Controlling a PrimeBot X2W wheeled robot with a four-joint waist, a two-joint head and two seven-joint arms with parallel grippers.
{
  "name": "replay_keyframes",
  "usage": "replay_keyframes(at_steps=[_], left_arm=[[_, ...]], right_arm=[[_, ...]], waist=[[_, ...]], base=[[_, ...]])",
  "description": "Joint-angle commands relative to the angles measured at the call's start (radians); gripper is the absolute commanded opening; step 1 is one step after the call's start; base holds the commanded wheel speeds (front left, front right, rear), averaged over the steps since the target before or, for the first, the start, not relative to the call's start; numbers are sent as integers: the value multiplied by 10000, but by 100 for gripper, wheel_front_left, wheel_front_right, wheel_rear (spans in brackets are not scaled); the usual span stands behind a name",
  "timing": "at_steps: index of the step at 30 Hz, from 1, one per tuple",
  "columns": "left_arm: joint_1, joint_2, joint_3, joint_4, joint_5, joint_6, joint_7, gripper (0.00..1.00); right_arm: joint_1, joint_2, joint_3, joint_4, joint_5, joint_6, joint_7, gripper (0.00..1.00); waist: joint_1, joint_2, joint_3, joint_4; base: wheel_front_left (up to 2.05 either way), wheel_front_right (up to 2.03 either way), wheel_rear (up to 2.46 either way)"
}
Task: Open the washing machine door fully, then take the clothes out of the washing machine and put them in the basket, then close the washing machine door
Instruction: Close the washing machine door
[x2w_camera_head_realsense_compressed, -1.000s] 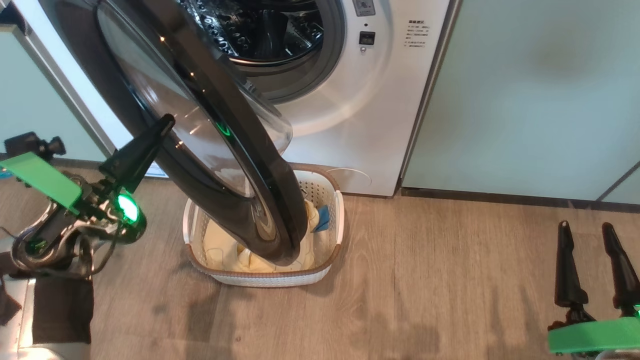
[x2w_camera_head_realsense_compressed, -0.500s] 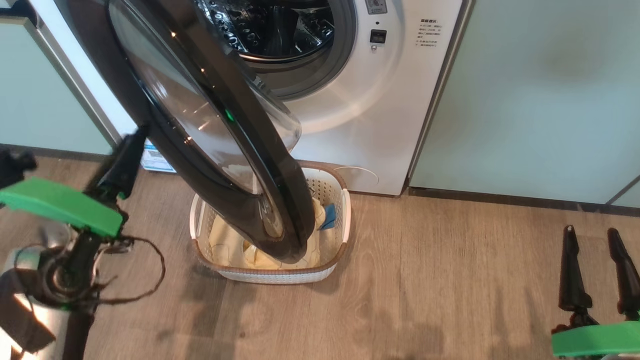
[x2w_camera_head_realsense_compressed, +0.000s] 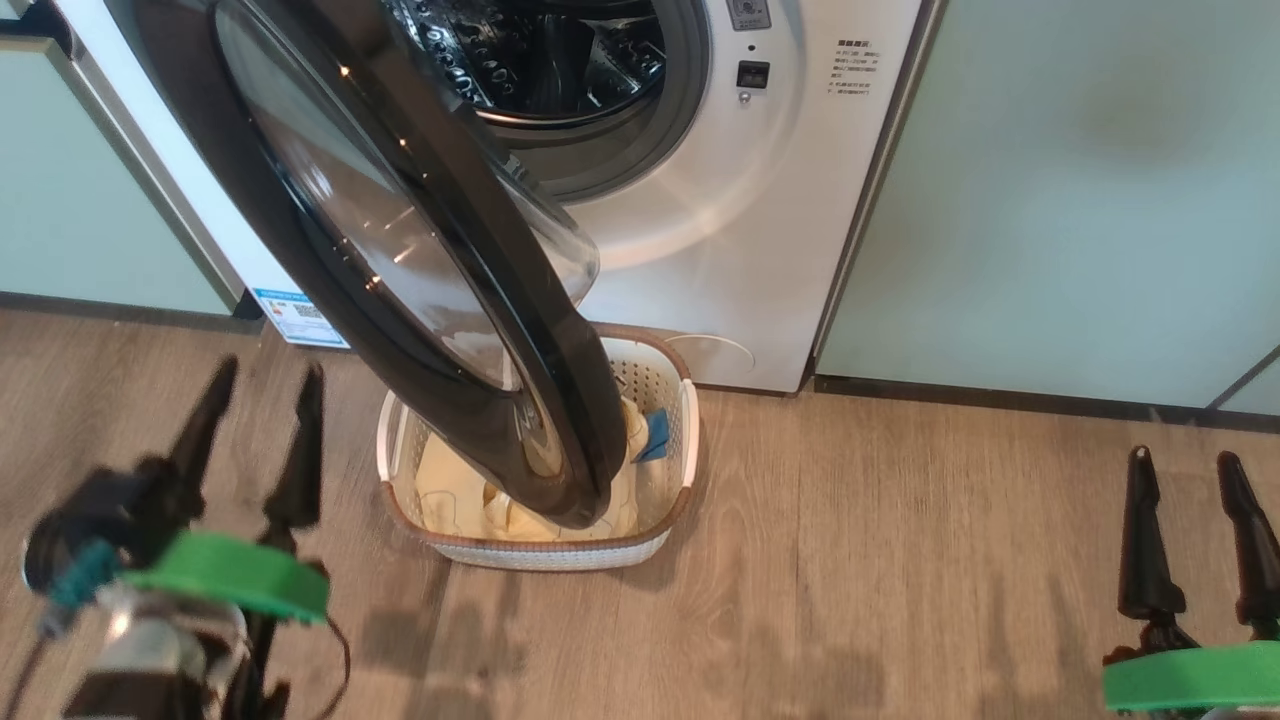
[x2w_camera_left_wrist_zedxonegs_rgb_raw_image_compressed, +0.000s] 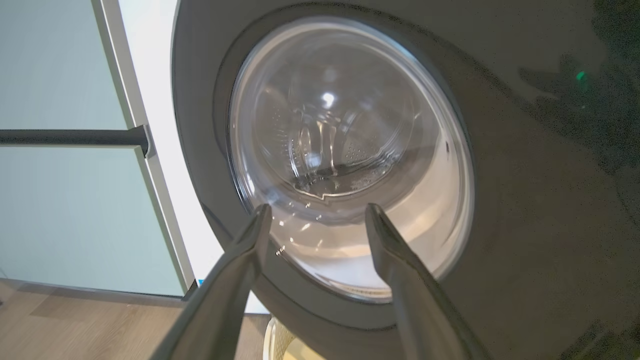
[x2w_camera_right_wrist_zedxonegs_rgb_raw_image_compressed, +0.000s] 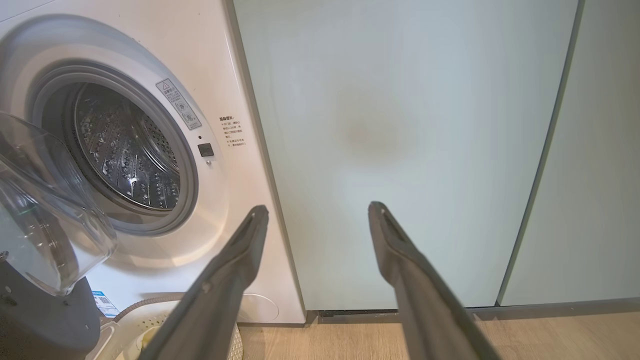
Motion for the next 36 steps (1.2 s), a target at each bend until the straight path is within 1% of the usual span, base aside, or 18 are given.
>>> replay_keyframes(at_steps=[1,6,10,14,17,36], left_arm=[[-158,240,391,-406,238,109,-84,100],[773,-183,383,-1021,1007,420,-134,100],[1414,-399,373,-1210,1463,466,-138,100],[1802,-654,363,-1272,1577,394,-139,100],[1926,-745,338,-1229,1642,302,-139,100],[2075,-1188,606,-982,1894,10,-141,100]], right_arm=[[-146,-149,245,-369,-83,-29,-67,100],[-21,-149,322,-376,-203,-29,-67,100],[140,-149,392,-354,-257,-29,-67,100],[290,-148,460,-321,-286,-29,-67,100],[343,-148,490,-327,-305,-29,-67,100],[512,-148,574,-289,-335,-29,-67,100]], waist=[[0,0,-19,-11],[0,0,-179,-65],[0,0,-373,-127],[0,0,-535,-195],[0,0,-579,-240],[0,0,-810,-402]], base=[[0,0,0],[0,0,0],[0,0,0],[0,0,0],[0,0,0],[0,0,0]])
